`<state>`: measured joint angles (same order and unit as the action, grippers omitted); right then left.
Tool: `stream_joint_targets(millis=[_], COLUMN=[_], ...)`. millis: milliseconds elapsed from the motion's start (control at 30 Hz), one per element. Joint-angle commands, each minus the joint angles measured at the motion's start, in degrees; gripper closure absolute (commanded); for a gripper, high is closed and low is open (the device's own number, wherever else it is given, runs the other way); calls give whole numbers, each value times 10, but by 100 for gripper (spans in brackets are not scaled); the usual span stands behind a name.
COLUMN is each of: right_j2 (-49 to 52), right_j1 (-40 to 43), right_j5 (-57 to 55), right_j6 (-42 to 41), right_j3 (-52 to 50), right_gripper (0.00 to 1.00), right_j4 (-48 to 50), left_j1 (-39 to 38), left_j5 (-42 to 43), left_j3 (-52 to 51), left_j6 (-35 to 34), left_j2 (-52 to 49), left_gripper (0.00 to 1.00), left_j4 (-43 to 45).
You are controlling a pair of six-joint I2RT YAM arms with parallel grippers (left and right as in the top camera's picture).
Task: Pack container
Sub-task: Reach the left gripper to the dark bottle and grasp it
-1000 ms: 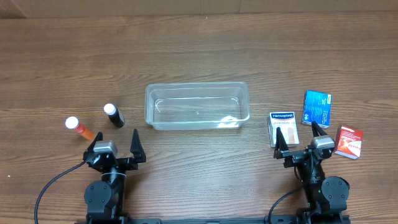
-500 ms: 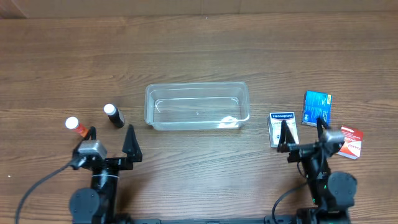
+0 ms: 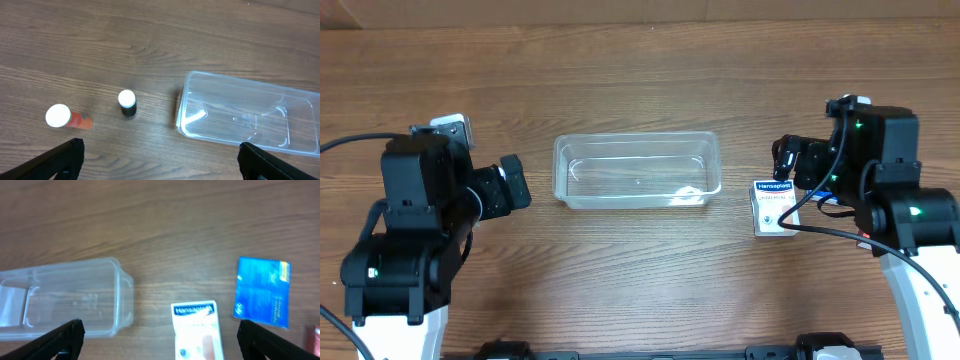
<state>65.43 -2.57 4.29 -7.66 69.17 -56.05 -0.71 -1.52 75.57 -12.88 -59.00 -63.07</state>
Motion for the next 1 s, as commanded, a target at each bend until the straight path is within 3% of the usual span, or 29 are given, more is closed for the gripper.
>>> stream_joint_targets(millis=[0,233,500,700,833,967], right_j2=[-1,59,76,76,76,76], right_j1=[40,84,84,84,84,84], right_j5=[-52,-12,-12,-12,-12,-12], right_j6=[-42,-48,-48,-48,-46,-46], right_j3=[33,33,33,33,32,32], right_gripper=[0,0,0,0,0,0], right_j4=[-32,-62,-62,-60,-60,-60], left_j1=[5,56,57,57,57,57], left_j5=[9,9,9,9,9,9], left_j3=[44,146,147,146,146,146], left_j6=[19,0,0,-1,0,0], left_j2=[-24,-233,-435,-503,-504,-504], left_gripper=[0,0,0,2,23,31], left_j4=[-7,-57,-58,-83,-88,-102])
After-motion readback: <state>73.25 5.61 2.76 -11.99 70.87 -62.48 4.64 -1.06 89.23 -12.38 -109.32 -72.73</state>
